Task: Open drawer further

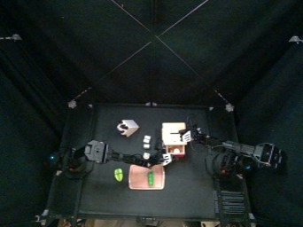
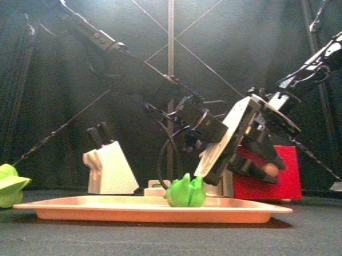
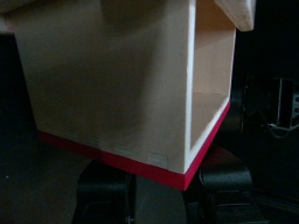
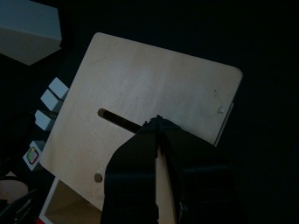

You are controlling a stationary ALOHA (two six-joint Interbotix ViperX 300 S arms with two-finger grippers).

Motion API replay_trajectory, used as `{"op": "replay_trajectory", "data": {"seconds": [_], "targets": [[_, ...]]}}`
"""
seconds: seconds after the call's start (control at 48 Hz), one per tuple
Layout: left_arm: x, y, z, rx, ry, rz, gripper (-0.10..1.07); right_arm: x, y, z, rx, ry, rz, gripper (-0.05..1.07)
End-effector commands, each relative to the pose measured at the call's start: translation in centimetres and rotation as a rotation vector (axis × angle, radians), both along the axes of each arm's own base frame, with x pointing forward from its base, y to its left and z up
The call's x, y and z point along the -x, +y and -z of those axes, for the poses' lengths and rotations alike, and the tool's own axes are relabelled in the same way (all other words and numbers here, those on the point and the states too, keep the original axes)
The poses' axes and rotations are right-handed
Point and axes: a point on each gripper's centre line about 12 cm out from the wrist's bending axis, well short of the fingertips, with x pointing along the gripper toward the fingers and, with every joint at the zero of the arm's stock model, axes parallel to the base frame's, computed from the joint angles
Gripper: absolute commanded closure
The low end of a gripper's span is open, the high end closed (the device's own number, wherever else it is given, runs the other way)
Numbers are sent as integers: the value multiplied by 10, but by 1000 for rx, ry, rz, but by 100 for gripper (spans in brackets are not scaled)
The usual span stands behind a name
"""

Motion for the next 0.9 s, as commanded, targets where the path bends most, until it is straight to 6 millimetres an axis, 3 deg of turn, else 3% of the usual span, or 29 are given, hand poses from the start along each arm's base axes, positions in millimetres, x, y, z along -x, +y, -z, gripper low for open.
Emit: {"op": "replay_trajectory", "data": {"seconds": [0.0,0.438,0.875], "targets": [[-3,-1,-20,-4,-41,2,61,1,1,3,-7,11,2,67],[-3,-40,-30,-2,-58,71,61,1,1,4,-13,11,6,67],[0,-65,-43,0,-81,119,61,2,1,5,-13,12,7,67]]}}
